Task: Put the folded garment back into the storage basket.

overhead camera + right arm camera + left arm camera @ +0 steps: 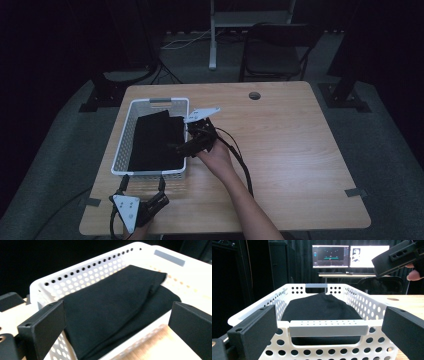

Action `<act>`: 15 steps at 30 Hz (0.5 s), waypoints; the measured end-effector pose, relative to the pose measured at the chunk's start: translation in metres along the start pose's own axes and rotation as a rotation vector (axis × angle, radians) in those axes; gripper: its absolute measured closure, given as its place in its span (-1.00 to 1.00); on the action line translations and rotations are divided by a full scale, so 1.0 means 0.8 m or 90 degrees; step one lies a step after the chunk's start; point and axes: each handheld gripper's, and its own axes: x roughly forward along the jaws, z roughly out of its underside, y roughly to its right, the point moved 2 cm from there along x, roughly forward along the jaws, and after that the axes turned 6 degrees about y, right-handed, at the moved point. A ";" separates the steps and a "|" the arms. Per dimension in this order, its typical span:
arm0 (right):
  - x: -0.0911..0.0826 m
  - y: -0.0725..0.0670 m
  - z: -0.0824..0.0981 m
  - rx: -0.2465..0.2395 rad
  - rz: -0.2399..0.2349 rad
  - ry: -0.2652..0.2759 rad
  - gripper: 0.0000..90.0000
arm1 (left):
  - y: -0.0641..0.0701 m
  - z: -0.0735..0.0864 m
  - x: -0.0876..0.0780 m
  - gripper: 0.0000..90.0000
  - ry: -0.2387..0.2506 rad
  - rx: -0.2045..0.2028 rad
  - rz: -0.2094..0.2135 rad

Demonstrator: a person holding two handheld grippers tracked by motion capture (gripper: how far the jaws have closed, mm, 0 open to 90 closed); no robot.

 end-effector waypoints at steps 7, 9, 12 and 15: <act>-0.009 0.001 0.004 -0.004 0.012 0.001 -0.98 | 0.000 0.000 0.000 -0.97 0.000 -0.001 0.000; -0.012 0.001 0.006 -0.005 0.014 0.002 -0.98 | 0.000 0.000 0.000 -0.97 0.000 0.000 0.000; -0.017 0.001 0.009 -0.002 0.016 -0.002 -0.98 | 0.000 0.000 0.000 -0.97 0.001 0.000 0.000; -0.023 0.003 0.011 -0.001 0.023 -0.001 -0.98 | 0.000 0.000 0.000 -0.97 0.000 -0.001 0.000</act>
